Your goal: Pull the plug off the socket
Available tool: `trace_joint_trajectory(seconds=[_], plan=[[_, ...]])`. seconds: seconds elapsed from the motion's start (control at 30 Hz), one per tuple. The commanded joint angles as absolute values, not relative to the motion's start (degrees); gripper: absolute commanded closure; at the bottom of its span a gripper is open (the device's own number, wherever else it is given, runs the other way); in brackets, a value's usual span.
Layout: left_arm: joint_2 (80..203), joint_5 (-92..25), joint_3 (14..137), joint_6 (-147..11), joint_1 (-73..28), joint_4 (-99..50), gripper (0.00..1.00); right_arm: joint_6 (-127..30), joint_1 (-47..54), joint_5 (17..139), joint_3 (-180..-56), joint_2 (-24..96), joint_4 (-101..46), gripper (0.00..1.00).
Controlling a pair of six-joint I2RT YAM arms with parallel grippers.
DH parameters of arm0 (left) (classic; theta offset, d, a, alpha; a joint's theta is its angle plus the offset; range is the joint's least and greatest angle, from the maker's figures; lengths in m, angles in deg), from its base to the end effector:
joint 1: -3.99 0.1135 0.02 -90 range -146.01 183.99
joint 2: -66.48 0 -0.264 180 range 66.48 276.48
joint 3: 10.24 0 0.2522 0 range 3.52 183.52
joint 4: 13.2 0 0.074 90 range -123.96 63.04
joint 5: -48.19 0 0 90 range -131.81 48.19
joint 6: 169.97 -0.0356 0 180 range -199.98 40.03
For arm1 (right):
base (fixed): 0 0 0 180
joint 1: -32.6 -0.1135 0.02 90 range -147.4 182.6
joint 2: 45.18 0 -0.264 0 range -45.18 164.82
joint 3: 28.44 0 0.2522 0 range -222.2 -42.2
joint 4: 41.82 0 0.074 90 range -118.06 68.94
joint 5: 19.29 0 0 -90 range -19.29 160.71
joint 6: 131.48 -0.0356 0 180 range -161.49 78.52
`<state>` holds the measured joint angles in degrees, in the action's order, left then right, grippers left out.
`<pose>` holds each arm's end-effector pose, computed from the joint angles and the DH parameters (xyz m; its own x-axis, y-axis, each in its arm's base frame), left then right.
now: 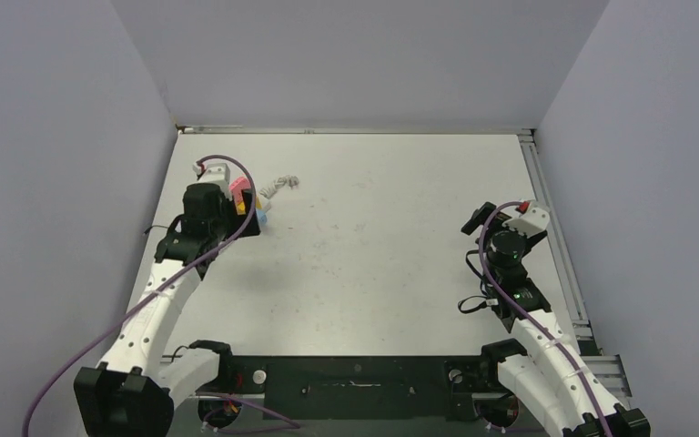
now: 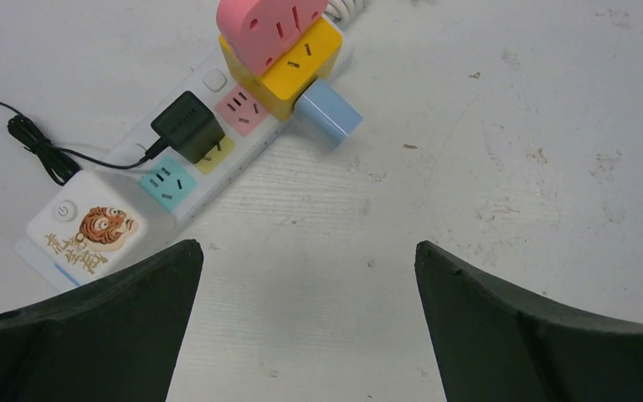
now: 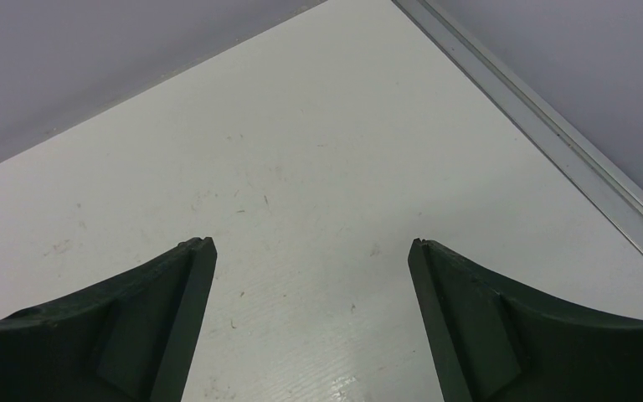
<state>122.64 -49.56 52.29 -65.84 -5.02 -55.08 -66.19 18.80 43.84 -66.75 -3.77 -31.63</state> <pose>0.2107 -0.0285 0.2973 -0.5677 -0.1549 -0.8085 -0.0947 0.9879 -0.1228 0.1755 0.0265 0.2502 -0.1132 0.3562 -0.9275 0.2881 0.9052 0.3124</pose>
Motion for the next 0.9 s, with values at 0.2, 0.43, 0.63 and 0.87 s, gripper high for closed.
trace_joint_trajectory(seconds=[0.2, 0.43, 0.63, 0.87], plan=[[141.7, -44.1, 64.1, -72.4, 5.3, -58.4, 0.04, -65.8, 19.2, 49.0, -69.0, -3.8, -34.6, 0.1], [142.8, -40.5, 60.8, -73.6, 12.6, -55.9, 0.04, -66.0, 19.2, 50.4, -68.9, -3.8, -35.1, 0.1], [144.8, -45.4, 60.6, -73.9, 14.6, -55.8, 0.04, -66.0, 19.2, 51.4, -68.6, -3.9, -35.5, 0.1], [152.4, -49.0, 64.4, -74.3, 14.8, -59.0, 0.04, -65.9, 19.2, 52.5, -68.3, -3.7, -36.1, 0.1]])
